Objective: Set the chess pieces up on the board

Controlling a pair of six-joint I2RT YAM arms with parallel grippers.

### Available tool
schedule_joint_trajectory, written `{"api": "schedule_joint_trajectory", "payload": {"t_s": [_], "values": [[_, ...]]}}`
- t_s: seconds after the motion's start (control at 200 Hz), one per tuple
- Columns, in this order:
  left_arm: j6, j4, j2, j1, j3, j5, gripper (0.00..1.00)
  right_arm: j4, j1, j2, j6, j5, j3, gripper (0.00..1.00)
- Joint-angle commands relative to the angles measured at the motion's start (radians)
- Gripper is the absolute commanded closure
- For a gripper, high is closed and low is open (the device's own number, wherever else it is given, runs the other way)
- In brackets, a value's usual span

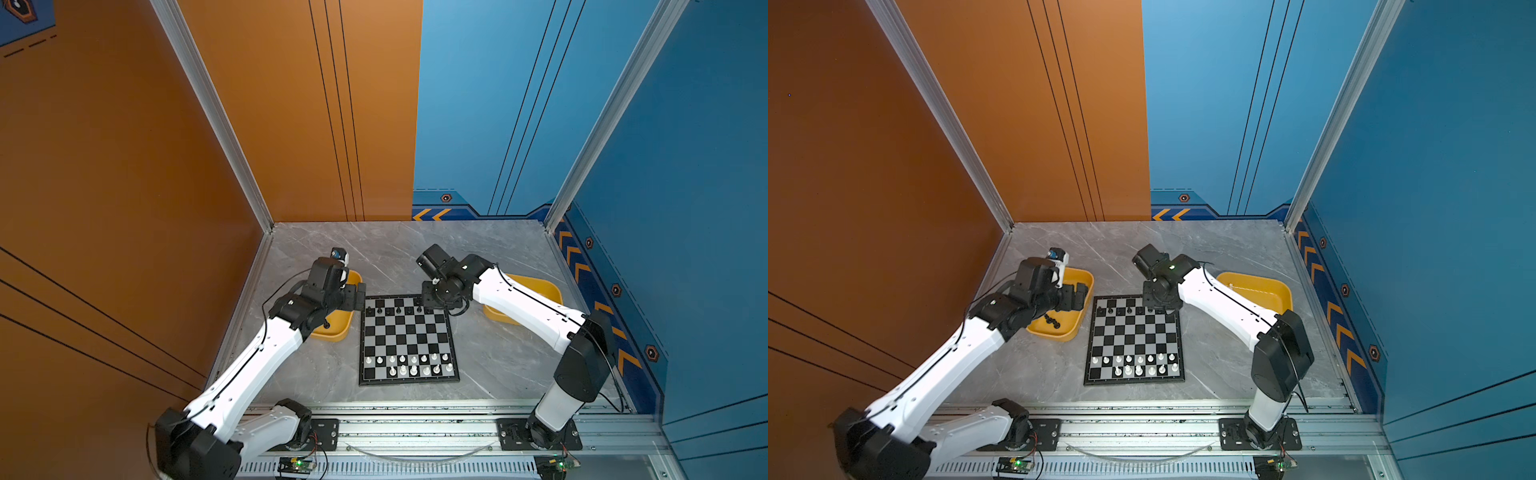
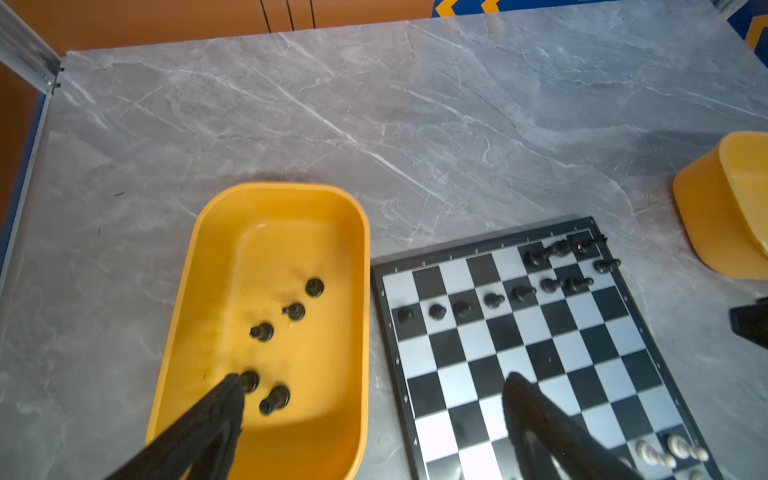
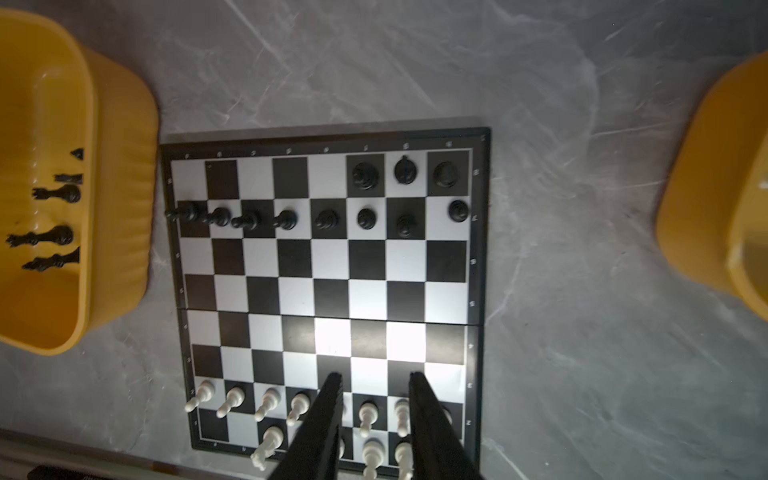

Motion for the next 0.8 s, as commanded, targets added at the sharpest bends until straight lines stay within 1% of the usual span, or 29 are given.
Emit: {"api": "schedule_joint_trajectory", "payload": {"t_s": [0.0,0.185,0.285,0.441,0.541,0.651,0.796], "values": [[0.021,0.053,0.116,0.005,0.124,0.027,0.02,-0.027,-0.075,-0.019,-0.064,-0.006,-0.024,0.69],[0.023,0.069,0.321,-0.018,0.298,0.007,0.02,-0.005,-0.216,-0.008,-0.097,-0.053,-0.032,0.70],[0.004,0.058,0.423,-0.035,0.405,-0.005,0.02,-0.004,-0.300,-0.005,-0.110,-0.066,-0.028,0.70],[-0.028,0.046,0.565,-0.090,0.559,-0.027,0.02,-0.001,-0.437,-0.003,-0.143,-0.048,-0.036,0.70],[-0.019,0.023,0.643,-0.136,0.646,-0.024,0.02,0.020,-0.513,0.029,-0.161,-0.044,-0.035,0.70],[0.011,0.013,0.694,-0.170,0.703,0.002,0.02,0.037,-0.568,0.092,-0.172,-0.046,-0.009,0.71],[0.027,-0.003,0.744,-0.172,0.764,0.057,0.02,0.059,-0.604,0.166,-0.176,-0.057,0.007,0.71]]}}
